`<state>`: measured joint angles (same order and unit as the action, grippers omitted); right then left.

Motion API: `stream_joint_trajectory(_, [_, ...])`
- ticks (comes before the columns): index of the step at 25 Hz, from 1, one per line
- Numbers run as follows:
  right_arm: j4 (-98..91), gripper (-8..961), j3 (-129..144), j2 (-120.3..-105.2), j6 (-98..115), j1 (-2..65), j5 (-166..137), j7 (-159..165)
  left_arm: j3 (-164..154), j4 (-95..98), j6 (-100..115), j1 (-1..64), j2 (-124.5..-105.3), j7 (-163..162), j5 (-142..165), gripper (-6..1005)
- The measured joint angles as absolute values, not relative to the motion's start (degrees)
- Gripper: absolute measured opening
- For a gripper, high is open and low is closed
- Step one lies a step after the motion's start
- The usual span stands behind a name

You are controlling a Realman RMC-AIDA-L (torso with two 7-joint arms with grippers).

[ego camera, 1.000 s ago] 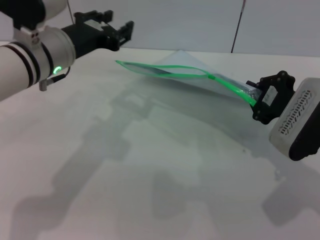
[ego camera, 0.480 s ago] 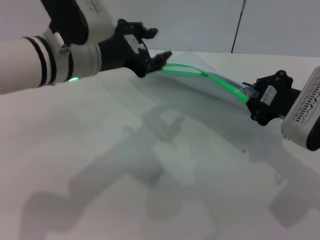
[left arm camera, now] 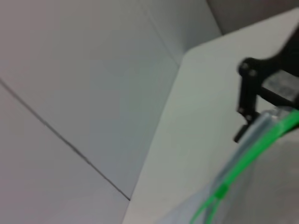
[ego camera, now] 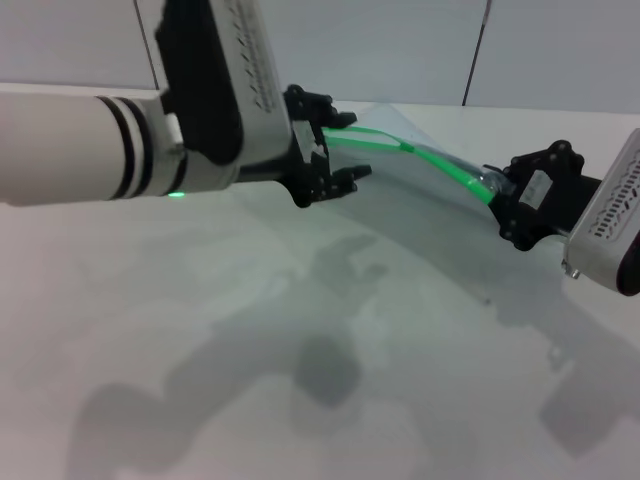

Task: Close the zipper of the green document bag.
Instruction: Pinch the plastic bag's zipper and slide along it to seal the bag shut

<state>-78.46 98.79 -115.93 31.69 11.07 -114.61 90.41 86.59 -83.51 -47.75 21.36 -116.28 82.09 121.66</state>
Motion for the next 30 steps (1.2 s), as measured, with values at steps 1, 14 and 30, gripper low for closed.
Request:
stream_joint_trajectory(1, [-78.7, 49, 98.8, -115.92, 31.7, 11.1, -114.7, 90.6, 85.9, -83.6, -47.6, 21.5, -116.28, 82.1, 122.6, 554])
stream_joint_trajectory(14, [-79.0, 49, 98.8, -115.84, 32.3, 11.2, -115.0, 91.6, 79.0, -85.8, -40.8, 21.0, -116.37, 81.8, 129.3, 554])
stream_joint_trajectory(30, [-78.5, 49, 98.8, -115.93, 32.3, 12.3, -115.0, 91.7, 73.3, -85.6, -34.8, 21.8, -116.46, 80.9, 135.2, 555])
